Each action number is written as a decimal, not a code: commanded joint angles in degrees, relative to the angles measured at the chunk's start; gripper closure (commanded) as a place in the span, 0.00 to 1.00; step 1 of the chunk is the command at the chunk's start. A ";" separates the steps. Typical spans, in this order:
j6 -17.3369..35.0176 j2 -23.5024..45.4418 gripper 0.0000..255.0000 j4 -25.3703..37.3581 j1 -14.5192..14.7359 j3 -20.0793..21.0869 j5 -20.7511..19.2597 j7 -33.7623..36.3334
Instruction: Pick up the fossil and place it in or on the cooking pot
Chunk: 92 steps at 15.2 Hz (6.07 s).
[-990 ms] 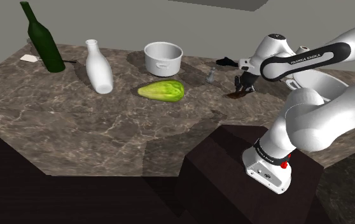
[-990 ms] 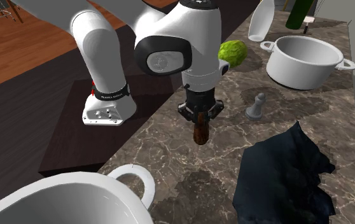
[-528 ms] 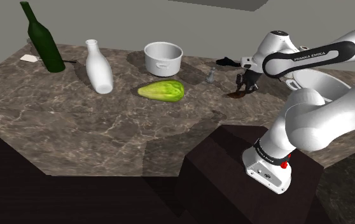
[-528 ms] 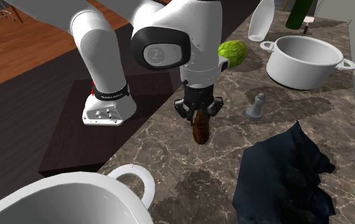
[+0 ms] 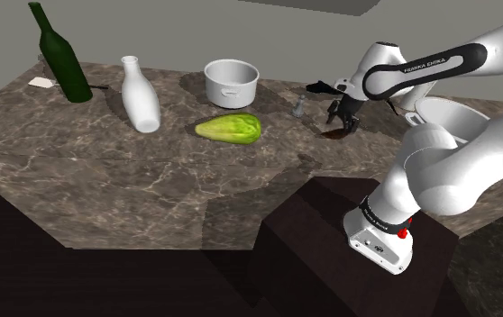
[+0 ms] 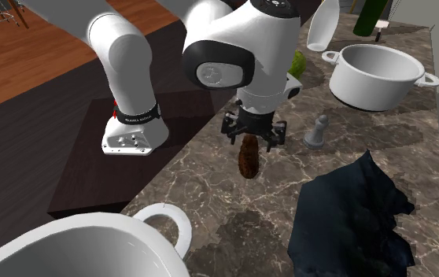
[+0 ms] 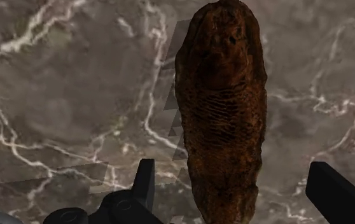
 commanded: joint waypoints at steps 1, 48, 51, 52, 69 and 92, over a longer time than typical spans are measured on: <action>2.35 1.62 0.00 -0.37 1.78 -2.33 -0.20 0.05; -23.28 -12.56 1.00 8.40 -7.49 19.10 7.44 1.10; -25.68 -13.25 1.00 9.97 -7.57 20.68 8.43 1.13; -26.46 -13.45 1.00 10.52 -7.58 21.18 8.76 1.14; -39.30 -20.74 1.00 18.13 -16.40 18.40 3.88 -11.76; -49.90 -20.61 1.00 49.35 -13.77 -3.94 -8.97 -43.65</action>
